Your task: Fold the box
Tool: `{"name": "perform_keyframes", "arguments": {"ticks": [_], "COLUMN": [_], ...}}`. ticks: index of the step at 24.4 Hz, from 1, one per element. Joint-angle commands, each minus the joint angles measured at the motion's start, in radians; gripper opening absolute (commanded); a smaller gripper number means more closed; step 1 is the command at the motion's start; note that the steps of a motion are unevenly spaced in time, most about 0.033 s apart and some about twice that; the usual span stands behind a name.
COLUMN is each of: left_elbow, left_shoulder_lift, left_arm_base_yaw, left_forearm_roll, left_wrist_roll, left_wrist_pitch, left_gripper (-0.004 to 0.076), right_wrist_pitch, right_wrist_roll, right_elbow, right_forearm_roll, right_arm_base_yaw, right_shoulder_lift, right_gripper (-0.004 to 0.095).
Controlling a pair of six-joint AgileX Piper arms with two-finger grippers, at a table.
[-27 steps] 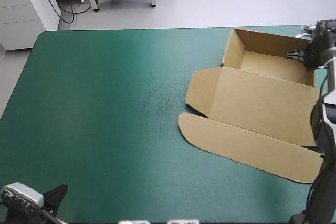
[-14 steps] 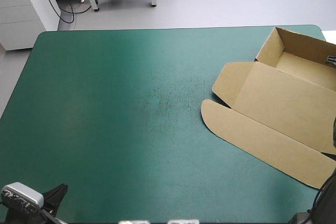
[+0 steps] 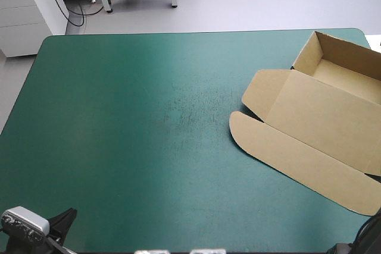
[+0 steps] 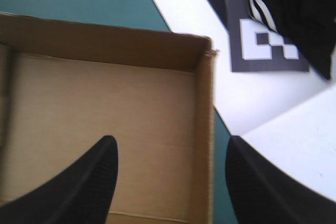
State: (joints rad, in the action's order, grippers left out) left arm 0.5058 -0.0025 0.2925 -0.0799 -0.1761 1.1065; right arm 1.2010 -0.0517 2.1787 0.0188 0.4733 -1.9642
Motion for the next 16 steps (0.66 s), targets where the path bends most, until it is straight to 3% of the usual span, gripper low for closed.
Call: {"name": "perform_keyframes", "arguments": {"ticks": [1,3,8,16], "left_elbow": [0.02,0.02,0.02,0.02], "left_shoulder_lift": [0.018,0.018,0.018,0.018], "left_arm_base_yaw": [0.003,0.003,0.003,0.003], "left_forearm_roll": [-0.012,-0.012,-0.015,-0.025], "left_wrist_roll": [0.008,0.008,0.008,0.008], "left_wrist_pitch": [-0.096,-0.114,-0.114,-0.114], "left_gripper": [-0.0008,-0.0008,-0.0008,-0.0008], "right_wrist_pitch": [-0.031,-0.031,-0.031,-0.057], "right_wrist_roll": [-0.095,-0.119,-0.18,-0.172], "right_elbow": [0.036,0.025,-0.115,-0.523], "right_forearm_roll": [0.24,0.285,0.203,0.16], "right_arm_base_yaw": [0.005,-0.04,-0.234,-0.531], "right_shoulder_lift": [0.186,0.274,0.473,0.77], "right_gripper": [0.0529,0.039,-0.0025,-0.0016]}}
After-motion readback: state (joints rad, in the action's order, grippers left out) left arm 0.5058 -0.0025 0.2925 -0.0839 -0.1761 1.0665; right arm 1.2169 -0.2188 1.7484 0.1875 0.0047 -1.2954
